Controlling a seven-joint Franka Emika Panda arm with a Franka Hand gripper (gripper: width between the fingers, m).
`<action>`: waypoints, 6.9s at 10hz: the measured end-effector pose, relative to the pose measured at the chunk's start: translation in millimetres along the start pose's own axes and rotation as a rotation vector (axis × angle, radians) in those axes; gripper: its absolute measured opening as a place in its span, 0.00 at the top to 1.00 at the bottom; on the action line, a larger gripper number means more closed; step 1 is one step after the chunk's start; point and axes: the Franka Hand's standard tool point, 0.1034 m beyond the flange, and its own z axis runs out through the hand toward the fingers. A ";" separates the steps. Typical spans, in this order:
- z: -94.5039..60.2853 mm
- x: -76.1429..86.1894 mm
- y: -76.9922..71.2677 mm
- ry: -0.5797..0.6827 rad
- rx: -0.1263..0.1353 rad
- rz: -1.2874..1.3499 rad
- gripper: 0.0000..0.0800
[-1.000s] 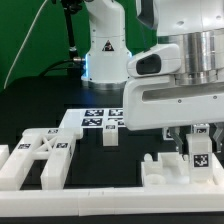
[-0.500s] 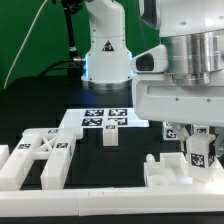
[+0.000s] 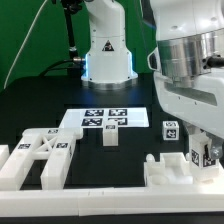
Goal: Assemble chair
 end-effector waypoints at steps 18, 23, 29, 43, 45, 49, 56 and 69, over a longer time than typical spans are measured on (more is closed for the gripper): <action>1.7 -3.2 1.0 0.058 -0.062 -1.283 0.63; 4.1 -3.9 2.9 0.069 -0.038 -0.580 0.63; 4.1 -7.8 2.6 0.027 -0.013 -0.242 0.63; -0.3 3.3 -0.2 0.023 -0.115 -1.302 0.64; -0.2 2.9 -0.3 0.027 -0.109 -1.166 0.64; 0.2 1.5 0.4 0.057 -0.094 -0.595 0.64; -0.8 -2.3 -2.3 0.008 -0.045 0.036 0.64; 2.2 3.6 -6.4 0.052 -0.063 -1.188 0.52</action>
Offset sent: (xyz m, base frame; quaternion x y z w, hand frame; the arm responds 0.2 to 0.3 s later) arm 0.0002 0.0081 0.0022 -0.0473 0.0115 -0.4356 0.8988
